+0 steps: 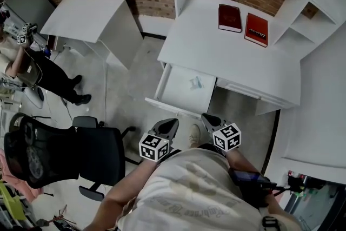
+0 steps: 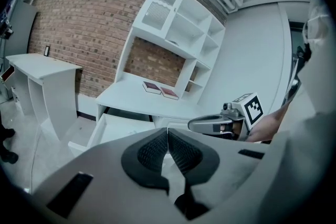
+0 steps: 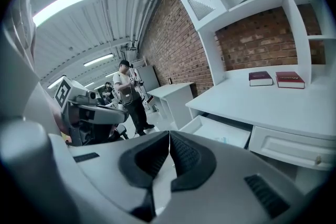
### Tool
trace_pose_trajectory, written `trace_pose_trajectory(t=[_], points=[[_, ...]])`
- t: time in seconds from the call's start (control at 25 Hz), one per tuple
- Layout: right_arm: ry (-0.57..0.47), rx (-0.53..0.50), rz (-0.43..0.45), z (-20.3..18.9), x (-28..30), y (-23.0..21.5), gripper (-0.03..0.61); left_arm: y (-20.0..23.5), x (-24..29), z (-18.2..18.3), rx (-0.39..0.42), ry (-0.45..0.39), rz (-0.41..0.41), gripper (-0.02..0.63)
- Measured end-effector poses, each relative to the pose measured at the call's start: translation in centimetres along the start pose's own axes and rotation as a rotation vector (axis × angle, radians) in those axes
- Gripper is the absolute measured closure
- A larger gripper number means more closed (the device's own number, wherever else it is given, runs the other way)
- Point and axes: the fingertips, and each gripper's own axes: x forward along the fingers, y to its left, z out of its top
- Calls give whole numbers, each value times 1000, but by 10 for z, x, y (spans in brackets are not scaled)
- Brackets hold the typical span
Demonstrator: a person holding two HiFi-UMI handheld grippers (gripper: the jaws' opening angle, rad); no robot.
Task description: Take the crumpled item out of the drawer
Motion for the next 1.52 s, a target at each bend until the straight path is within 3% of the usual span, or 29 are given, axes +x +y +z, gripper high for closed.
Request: trace_pose_trajectory(t=[0.88,1.28,1.52], points=[[84,-79,146,35,66,-78,554,47,62,46,-53,-8,161,591],[160,-97,187,18,80,-90,554,53,64,41,-103,-3,239,591],[203,-94,161,3,92,-98,554,56,58,34,-121,-1,261,591]])
